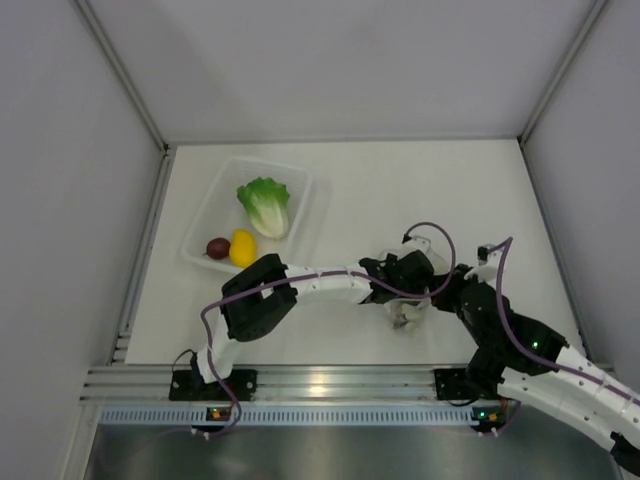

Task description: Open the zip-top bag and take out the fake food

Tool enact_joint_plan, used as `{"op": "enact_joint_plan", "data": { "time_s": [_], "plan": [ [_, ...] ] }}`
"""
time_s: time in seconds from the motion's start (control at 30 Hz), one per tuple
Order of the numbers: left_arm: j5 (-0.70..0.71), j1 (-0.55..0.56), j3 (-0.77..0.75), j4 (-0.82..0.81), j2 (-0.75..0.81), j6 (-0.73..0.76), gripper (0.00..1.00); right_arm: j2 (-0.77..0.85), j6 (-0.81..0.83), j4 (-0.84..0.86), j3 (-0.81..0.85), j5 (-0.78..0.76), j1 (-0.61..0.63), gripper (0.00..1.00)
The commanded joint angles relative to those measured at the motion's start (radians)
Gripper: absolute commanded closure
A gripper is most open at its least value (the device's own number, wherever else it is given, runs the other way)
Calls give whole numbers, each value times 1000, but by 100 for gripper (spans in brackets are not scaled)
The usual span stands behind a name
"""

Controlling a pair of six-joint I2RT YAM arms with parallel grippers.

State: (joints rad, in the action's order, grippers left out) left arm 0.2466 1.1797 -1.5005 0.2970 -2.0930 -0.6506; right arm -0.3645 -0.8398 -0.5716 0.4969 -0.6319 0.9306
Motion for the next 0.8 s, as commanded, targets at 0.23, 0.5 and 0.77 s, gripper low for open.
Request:
{"op": "enact_joint_plan", "data": {
  "time_s": [0.23, 0.5, 0.77],
  "plan": [
    [-40, 5, -3, 37, -70, 28, 72, -2, 24, 42, -3, 9, -10, 100],
    [-23, 5, 29, 22, 16, 23, 98, -16, 51, 78, -11, 11, -12, 100],
    [-148, 5, 226, -203, 175, 52, 100, -37, 99, 91, 0, -21, -12, 100]
  ]
}}
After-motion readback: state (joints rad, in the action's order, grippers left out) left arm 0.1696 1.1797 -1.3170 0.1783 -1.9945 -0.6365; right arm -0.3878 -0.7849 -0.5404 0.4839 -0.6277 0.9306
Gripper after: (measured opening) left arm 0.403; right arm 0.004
